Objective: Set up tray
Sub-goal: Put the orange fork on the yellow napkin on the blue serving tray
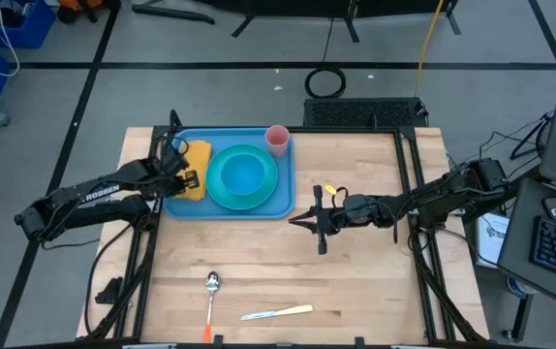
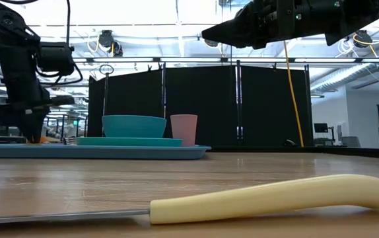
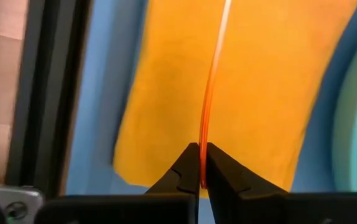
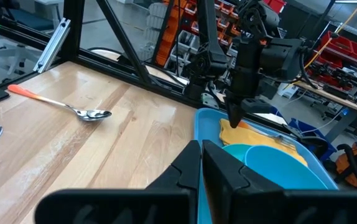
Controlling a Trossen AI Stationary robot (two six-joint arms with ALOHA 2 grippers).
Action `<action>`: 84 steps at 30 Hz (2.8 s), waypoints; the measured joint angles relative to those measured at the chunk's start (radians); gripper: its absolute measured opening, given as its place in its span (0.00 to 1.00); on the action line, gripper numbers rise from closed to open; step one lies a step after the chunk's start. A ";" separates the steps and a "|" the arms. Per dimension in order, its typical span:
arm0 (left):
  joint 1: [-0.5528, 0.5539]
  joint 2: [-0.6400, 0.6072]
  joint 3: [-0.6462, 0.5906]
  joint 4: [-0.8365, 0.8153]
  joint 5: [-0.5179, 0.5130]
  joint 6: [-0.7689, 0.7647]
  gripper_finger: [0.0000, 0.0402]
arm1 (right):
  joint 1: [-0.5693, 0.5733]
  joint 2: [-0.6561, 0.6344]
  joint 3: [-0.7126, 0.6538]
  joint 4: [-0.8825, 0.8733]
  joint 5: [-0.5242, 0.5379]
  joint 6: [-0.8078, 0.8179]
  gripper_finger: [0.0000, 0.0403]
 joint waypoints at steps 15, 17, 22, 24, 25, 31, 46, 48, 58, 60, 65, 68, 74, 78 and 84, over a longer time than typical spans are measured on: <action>0.000 0.000 0.000 -0.002 0.017 -0.016 0.13 | 0.000 0.000 0.000 0.000 0.000 0.000 0.02; 0.000 0.000 0.000 -0.003 0.037 -0.011 0.12 | 0.000 0.000 0.000 0.000 0.000 0.000 0.02; 0.000 0.000 0.000 -0.004 0.048 0.035 0.09 | 0.000 0.000 0.000 0.000 0.000 0.000 0.02; 0.000 0.000 0.000 -0.005 0.053 0.056 0.07 | 0.000 0.000 0.000 0.000 0.000 0.000 0.02; 0.000 0.000 0.000 -0.005 0.066 0.070 0.07 | 0.000 0.000 0.000 0.000 0.000 0.000 0.02; 0.000 0.000 0.000 -0.013 0.071 0.146 0.02 | 0.000 0.000 0.000 0.000 0.000 0.000 0.02; -0.036 -0.053 0.000 0.029 -0.109 0.105 0.06 | 0.000 0.000 0.000 -0.001 0.000 0.000 0.02; -0.041 -0.053 0.000 0.044 -0.107 0.110 0.05 | 0.000 0.000 0.000 0.000 0.000 0.000 0.02; -0.055 -0.040 0.000 0.168 -0.212 0.104 0.02 | 0.000 0.000 0.000 -0.001 0.001 0.000 0.02; -0.053 -0.021 0.000 0.159 -0.223 0.105 0.05 | 0.000 0.000 0.000 -0.001 0.001 0.000 0.02; -0.050 0.059 0.000 0.164 -0.223 0.118 0.16 | 0.000 0.000 0.000 -0.001 0.001 0.000 0.02; -0.050 0.114 0.000 0.195 -0.222 0.121 0.22 | 0.000 0.000 0.000 -0.001 0.001 0.000 0.02; -0.050 0.201 0.000 0.225 -0.221 0.113 0.29 | 0.000 0.000 0.000 -0.001 0.001 0.000 0.02; -0.050 0.243 0.001 0.231 -0.226 0.103 0.29 | 0.000 0.000 0.000 -0.008 0.001 0.000 0.02; -0.051 0.252 0.002 0.235 -0.233 0.106 0.29 | 0.000 0.000 0.000 -0.008 0.001 0.000 0.02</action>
